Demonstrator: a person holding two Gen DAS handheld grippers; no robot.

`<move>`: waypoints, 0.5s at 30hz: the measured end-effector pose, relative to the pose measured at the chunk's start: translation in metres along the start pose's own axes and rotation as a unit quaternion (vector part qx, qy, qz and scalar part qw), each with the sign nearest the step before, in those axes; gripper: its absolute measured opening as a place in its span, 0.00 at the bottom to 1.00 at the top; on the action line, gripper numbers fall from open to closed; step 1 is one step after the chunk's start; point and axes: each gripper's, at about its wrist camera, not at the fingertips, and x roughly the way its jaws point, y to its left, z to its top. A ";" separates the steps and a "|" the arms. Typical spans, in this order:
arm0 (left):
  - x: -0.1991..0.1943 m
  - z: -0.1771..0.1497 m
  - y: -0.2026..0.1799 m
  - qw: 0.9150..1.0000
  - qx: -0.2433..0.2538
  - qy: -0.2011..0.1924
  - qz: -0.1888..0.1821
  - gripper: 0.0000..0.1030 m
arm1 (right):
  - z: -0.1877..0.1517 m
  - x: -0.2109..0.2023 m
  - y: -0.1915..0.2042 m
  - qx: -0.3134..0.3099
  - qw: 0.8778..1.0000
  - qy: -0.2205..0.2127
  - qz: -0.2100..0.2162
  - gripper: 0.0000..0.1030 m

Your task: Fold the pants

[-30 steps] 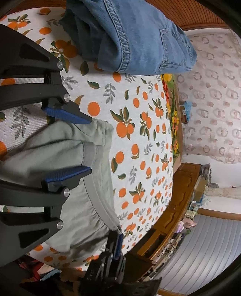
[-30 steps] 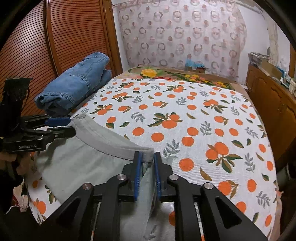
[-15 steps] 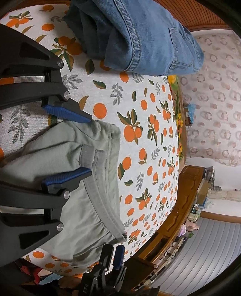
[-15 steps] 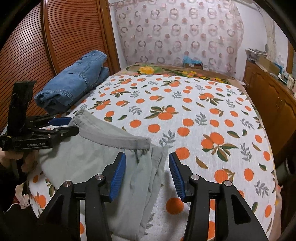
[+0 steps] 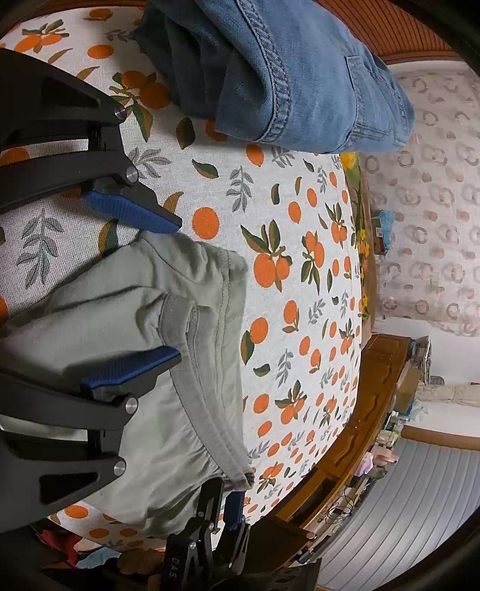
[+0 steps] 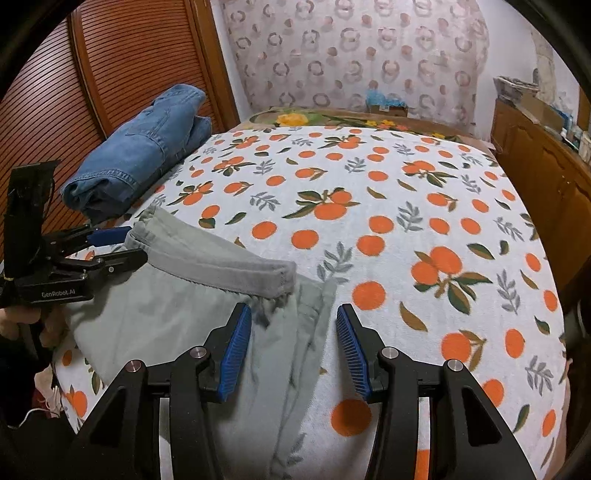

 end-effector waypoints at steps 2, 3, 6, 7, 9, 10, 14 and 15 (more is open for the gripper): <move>0.000 0.000 0.000 1.000 -0.001 0.000 0.000 0.66 | 0.002 0.003 0.003 -0.005 1.000 0.000 0.003 0.49; 0.001 0.000 0.001 1.000 -0.002 0.001 0.000 0.66 | 0.003 0.004 0.004 -0.007 1.000 0.000 0.004 0.49; 0.001 0.000 0.001 1.000 -0.002 0.001 0.001 0.66 | 0.002 0.006 0.005 -0.015 1.000 -0.002 0.004 0.49; 0.001 0.000 0.001 1.000 -0.002 0.001 0.001 0.66 | 0.001 0.007 0.005 -0.014 1.000 -0.001 0.003 0.49; 0.001 0.000 0.001 1.000 -0.002 0.001 0.000 0.66 | 0.001 0.007 0.003 -0.012 1.000 -0.002 0.005 0.49; 0.001 0.000 0.002 1.000 -0.004 0.001 -0.002 0.66 | 0.000 0.007 0.003 -0.012 1.000 -0.003 0.004 0.49; 0.001 0.000 0.002 1.000 -0.004 0.002 -0.001 0.66 | -0.001 0.008 0.008 -0.022 1.000 -0.004 -0.009 0.49; 0.001 0.000 0.003 1.000 -0.008 0.002 -0.002 0.66 | -0.001 0.008 0.009 -0.024 1.000 -0.005 -0.012 0.49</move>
